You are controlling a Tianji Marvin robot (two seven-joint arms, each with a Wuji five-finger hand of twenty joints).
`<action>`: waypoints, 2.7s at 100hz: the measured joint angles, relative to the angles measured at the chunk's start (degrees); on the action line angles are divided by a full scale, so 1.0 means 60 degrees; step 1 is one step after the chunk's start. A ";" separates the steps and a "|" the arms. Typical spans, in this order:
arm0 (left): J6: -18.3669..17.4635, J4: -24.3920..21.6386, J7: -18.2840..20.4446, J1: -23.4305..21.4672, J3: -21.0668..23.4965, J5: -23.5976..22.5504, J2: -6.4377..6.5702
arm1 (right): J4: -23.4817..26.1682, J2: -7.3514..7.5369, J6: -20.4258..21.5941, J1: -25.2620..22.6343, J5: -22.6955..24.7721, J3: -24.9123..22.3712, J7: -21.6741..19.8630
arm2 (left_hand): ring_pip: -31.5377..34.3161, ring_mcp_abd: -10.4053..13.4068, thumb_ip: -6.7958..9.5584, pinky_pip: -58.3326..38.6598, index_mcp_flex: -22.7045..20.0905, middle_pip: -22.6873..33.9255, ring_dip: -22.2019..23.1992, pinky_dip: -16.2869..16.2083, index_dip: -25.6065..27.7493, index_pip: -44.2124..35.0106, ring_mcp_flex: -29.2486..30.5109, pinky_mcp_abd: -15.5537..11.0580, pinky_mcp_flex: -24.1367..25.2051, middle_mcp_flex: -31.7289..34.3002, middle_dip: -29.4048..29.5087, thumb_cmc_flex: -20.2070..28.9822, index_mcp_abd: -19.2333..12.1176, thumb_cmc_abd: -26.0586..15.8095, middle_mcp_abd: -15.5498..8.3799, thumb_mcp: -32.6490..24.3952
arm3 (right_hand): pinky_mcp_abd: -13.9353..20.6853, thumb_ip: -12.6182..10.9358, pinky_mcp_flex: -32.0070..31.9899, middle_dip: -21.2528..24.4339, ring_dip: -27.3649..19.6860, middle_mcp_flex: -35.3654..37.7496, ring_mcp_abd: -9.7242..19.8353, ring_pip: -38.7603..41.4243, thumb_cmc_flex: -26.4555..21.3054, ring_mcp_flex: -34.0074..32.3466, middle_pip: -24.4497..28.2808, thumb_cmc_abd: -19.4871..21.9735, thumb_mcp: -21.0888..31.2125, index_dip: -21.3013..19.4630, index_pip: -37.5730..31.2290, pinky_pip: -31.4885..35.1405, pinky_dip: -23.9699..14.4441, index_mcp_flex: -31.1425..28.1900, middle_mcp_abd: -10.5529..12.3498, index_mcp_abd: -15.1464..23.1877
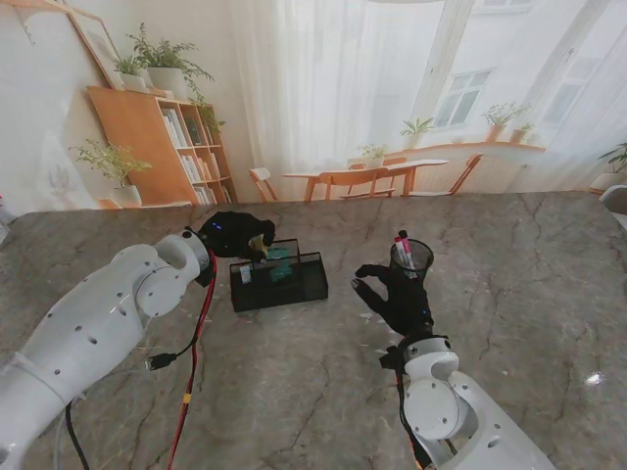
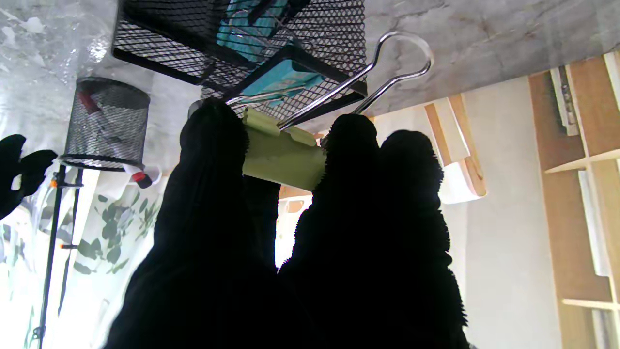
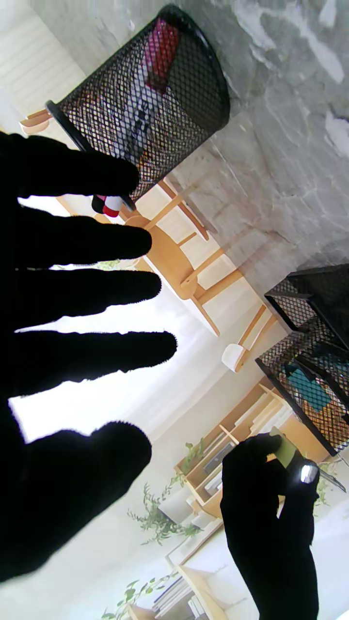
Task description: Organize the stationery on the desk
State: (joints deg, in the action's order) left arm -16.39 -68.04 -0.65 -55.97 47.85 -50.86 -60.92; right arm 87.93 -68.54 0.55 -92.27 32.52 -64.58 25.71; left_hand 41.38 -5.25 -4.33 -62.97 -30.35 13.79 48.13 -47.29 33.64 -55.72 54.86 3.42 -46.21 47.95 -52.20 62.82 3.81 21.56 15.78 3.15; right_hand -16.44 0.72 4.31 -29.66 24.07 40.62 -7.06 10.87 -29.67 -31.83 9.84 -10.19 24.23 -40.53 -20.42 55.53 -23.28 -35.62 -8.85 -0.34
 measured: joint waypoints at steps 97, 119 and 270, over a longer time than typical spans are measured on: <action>-0.0378 0.1624 0.0587 0.1606 -0.1781 0.1205 -0.0370 | -0.0061 0.0000 -0.0137 0.0055 -0.0051 0.0018 -0.0105 | -0.0620 0.0231 0.0013 -0.0814 0.0114 0.0372 -0.0488 0.0019 -0.0073 0.6547 -0.2264 0.0190 0.3257 -0.1900 0.4072 -0.0182 -0.0081 -0.1997 -0.1379 -0.0008 | 0.0000 0.0000 0.0000 0.0000 0.0000 0.0000 -0.0006 0.0000 0.0000 0.0000 0.0000 0.0000 0.0000 0.0000 0.0000 0.0000 0.0000 -0.0002 -0.0001 -0.0005; -0.0977 0.1689 0.0564 0.1669 -0.1937 0.1355 -0.0343 | -0.0061 -0.0001 -0.0168 0.0056 -0.0045 0.0014 -0.0096 | -0.1838 0.0293 0.0021 -0.0054 0.0112 0.0139 -0.1197 0.0346 0.0489 0.6544 -0.2526 0.0417 0.3595 -0.1803 0.4159 0.0109 -0.0388 -0.1994 -0.1827 -0.0228 | 0.0000 0.0000 0.0000 0.0000 0.0000 0.0000 -0.0007 0.0001 0.0000 0.0000 0.0000 0.0000 0.0000 0.0000 0.0000 0.0000 0.0000 -0.0002 -0.0001 -0.0005; -0.1822 0.0817 -0.0493 0.0470 -0.0933 0.0305 -0.0224 | -0.0035 -0.0004 -0.0223 0.0023 -0.0056 -0.0020 -0.0072 | -0.3480 0.0513 0.0023 0.0986 0.0483 -0.0243 -0.2535 0.1472 -0.1362 0.7749 -0.2362 0.0604 0.3800 -0.2059 0.4844 0.1175 -0.0734 -0.2563 -0.2418 -0.0114 | 0.0000 0.0000 0.0000 0.0000 0.0000 0.0003 -0.0075 0.0001 -0.0012 0.0000 0.0000 0.0011 -0.0001 0.0000 -0.0002 0.0004 0.0000 -0.0086 -0.0003 -0.0007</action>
State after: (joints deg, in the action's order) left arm -27.32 -63.14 -3.61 -53.15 42.25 -49.03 -62.26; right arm 87.72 -68.57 -0.79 -92.13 32.18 -64.70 25.28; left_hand 20.50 -2.17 -4.19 -57.05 -27.46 12.33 32.92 -38.46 25.46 -9.23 40.69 7.04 -23.41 35.60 -23.13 69.87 -0.60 6.18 1.27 2.47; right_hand -16.44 0.72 4.31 -29.66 24.07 40.63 -7.51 10.87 -29.75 -31.83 9.84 -10.13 24.22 -40.53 -20.44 55.56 -23.28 -36.13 -8.87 -0.38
